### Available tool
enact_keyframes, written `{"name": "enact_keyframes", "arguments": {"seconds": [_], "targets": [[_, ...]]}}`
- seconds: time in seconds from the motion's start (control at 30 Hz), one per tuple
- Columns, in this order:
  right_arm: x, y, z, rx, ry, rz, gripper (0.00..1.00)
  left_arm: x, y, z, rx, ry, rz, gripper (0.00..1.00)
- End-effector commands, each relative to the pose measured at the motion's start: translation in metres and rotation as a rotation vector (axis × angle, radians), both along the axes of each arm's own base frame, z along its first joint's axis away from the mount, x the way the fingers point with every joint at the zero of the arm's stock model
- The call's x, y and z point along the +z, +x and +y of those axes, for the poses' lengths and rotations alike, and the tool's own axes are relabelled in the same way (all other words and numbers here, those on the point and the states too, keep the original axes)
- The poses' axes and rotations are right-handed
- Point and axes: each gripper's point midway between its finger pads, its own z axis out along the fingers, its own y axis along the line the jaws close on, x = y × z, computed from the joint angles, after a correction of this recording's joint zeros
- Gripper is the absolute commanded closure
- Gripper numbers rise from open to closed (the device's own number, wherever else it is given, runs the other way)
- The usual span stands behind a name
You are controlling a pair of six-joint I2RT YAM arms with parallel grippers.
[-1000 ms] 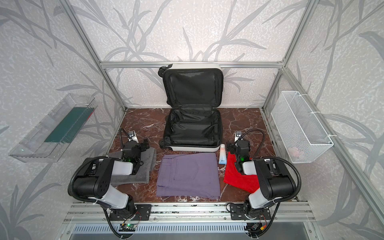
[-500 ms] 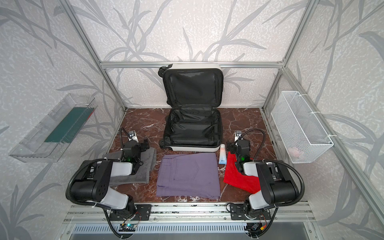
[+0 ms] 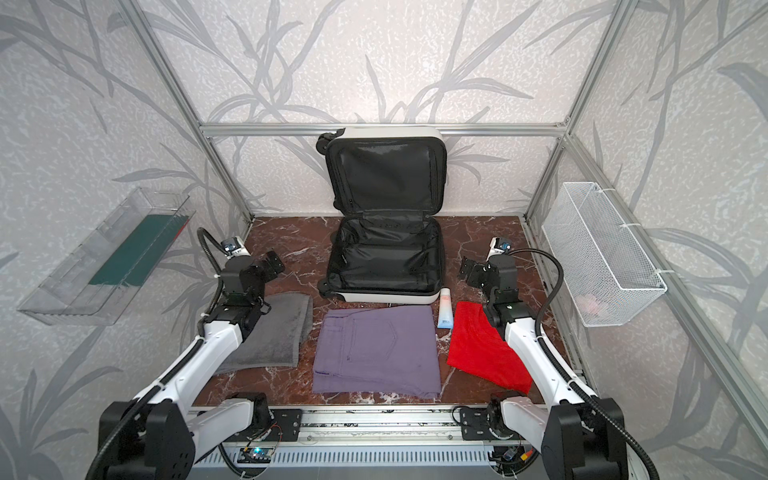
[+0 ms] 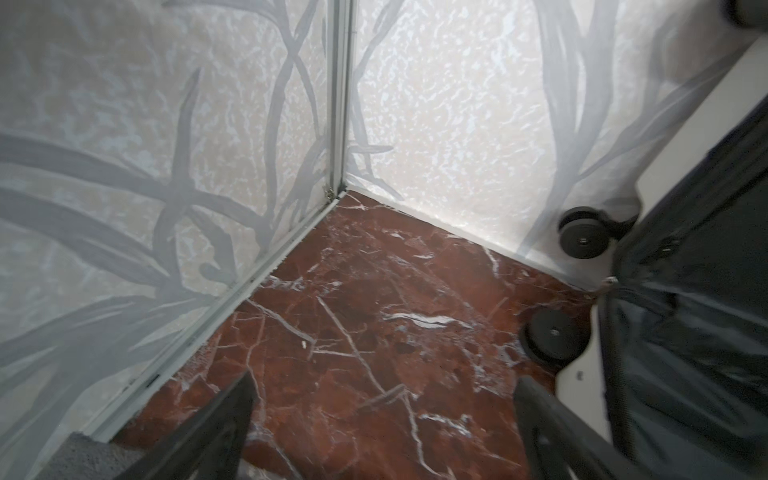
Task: Pack the luggage
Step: 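Raise both arms and move the right gripper toward the pink tube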
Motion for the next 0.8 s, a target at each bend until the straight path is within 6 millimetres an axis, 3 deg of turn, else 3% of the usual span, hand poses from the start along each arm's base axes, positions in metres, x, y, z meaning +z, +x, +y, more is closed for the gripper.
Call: {"name": "enact_keyframes", "arguments": {"seconds": [0.0, 0.23, 0.4, 0.57, 0.77], "targets": [[-0.001, -0.024, 0.023, 0.096, 0.134, 0.067, 0.00, -0.030, -0.027, -0.029, -0.088, -0.207, 0.181, 0.02], [-0.027, -0.059, 0.053, 0.243, 0.242, 0.254, 0.10, -0.044, -0.057, -0.079, -0.274, -0.369, 0.336, 0.05], [-0.057, -0.079, 0.056, 0.262, 0.237, 0.375, 0.18, -0.045, -0.066, -0.123, -0.411, -0.362, 0.387, 0.05], [-0.078, -0.086, 0.049, 0.231, 0.173, 0.461, 0.28, -0.034, -0.062, -0.168, -0.533, -0.344, 0.411, 0.05], [-0.096, -0.075, 0.043, 0.195, 0.075, 0.543, 0.34, -0.032, -0.048, -0.214, -0.629, -0.348, 0.434, 0.05]]}}
